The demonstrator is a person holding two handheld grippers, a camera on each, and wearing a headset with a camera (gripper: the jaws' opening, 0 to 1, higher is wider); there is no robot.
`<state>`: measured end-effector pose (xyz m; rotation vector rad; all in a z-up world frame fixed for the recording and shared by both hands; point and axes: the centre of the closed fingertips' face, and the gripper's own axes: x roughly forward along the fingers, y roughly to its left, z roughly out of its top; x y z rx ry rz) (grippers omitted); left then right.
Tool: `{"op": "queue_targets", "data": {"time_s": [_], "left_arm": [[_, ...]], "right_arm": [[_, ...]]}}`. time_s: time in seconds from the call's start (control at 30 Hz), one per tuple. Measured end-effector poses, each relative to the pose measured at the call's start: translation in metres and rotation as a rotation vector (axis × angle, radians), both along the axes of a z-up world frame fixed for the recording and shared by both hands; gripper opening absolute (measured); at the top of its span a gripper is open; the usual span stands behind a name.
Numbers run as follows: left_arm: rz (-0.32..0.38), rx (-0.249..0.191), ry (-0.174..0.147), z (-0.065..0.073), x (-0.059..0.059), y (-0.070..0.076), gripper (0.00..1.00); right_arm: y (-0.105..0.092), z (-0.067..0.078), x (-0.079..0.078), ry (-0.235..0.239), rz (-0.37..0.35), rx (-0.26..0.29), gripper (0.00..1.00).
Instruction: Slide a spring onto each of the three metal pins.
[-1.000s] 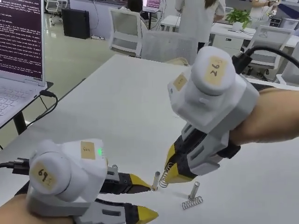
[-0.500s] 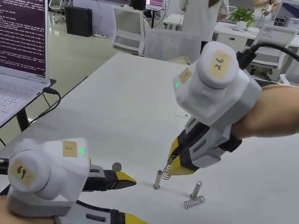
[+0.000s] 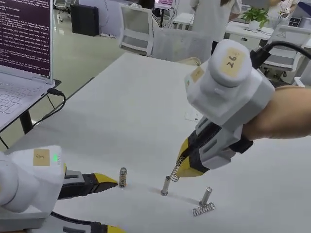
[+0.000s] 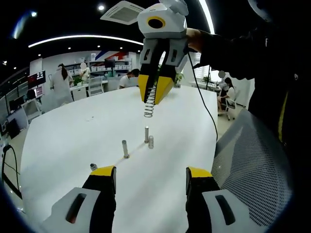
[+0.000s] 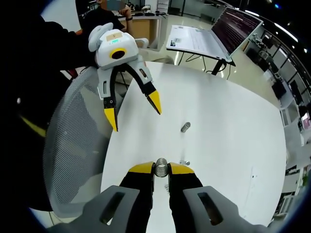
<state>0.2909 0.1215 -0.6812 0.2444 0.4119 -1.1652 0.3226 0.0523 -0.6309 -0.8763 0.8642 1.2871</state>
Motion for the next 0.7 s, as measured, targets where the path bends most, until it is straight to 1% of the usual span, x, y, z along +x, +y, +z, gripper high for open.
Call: {"op": "queue_targets", "data": {"time_s": [0.13, 0.3, 0.37, 0.57, 0.7], "left_arm": [[0.017, 0.001, 0.005, -0.003, -0.002, 0.005, 0.58], [0.028, 0.01, 0.008, -0.006, -0.002, 0.008, 0.62], [0.031, 0.006, 0.011, -0.007, -0.002, 0.009, 0.64], [0.036, 0.014, 0.016, -0.012, -0.004, 0.012, 0.69], [0.043, 0.029, 0.009, -0.019, -0.002, 0.017, 0.71]], "right_arm": [[0.0, -0.001, 0.002, -0.002, -0.005, -0.002, 0.08], [-0.002, -0.004, 0.007, -0.001, -0.01, -0.008, 0.08], [-0.002, -0.006, 0.008, -0.001, -0.011, -0.01, 0.08], [-0.001, -0.013, 0.019, 0.003, -0.022, -0.015, 0.08], [-0.002, -0.017, 0.026, 0.003, -0.035, -0.018, 0.08]]}}
